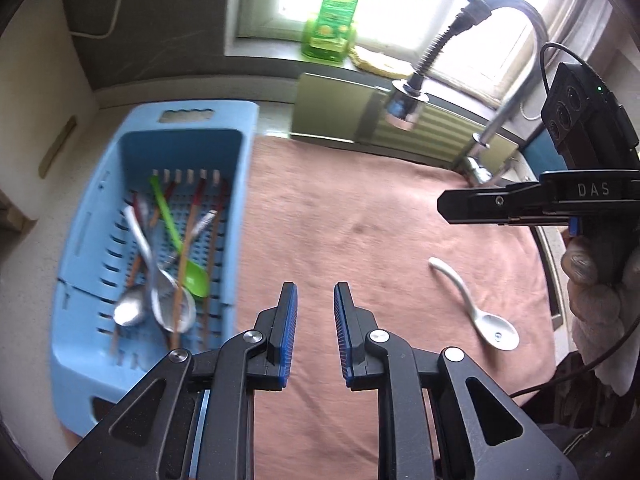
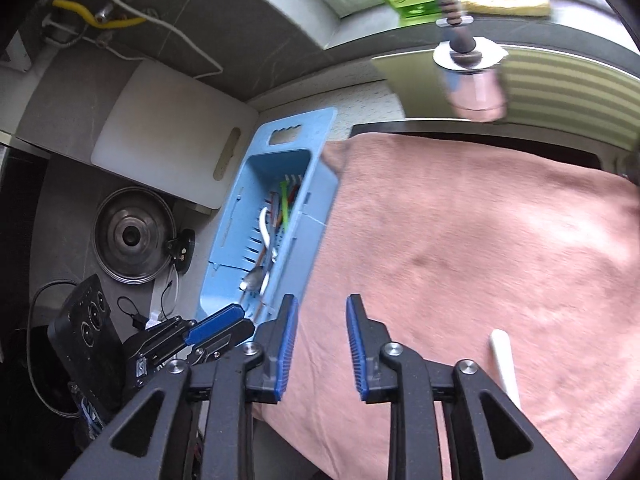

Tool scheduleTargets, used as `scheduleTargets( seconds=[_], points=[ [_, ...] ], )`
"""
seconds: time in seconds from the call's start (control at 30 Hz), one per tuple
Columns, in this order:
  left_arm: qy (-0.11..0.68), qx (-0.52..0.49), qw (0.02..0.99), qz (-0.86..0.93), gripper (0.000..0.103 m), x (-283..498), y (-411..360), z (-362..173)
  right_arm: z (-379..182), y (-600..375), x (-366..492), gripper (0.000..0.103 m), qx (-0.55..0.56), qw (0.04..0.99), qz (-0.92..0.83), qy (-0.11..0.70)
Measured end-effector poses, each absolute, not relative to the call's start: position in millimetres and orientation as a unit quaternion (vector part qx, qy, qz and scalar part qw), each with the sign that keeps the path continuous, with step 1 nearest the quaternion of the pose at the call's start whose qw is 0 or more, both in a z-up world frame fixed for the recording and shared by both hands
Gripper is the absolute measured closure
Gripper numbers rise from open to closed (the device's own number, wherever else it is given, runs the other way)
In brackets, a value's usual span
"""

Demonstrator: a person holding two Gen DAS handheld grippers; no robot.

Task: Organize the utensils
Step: 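Move the right gripper over the white ceramic spoon on the towel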

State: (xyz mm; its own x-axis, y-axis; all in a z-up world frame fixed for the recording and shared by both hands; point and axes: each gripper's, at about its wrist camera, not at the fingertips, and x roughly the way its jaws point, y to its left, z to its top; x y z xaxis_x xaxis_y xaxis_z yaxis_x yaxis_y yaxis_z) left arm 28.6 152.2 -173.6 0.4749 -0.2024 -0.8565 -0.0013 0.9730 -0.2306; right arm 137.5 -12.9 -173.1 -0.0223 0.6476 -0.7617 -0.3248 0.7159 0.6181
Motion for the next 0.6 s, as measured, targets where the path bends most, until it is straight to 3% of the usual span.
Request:
scheduleTargets(
  seconds=[0.17,0.6],
  points=[
    [0.516,-0.105,0.847,-0.077,0.076,15.3,108.9,-177.8,-175.3,-58.3,137.7,0.075,0.116,0.698,0.34,0.619],
    [0.54,-0.138,0.824,-0.101,0.076,-14.2,27.6,-202.5,-229.2,-108.2,139.9,0.075,0.045,0.656,0.36,0.661]
  ],
)
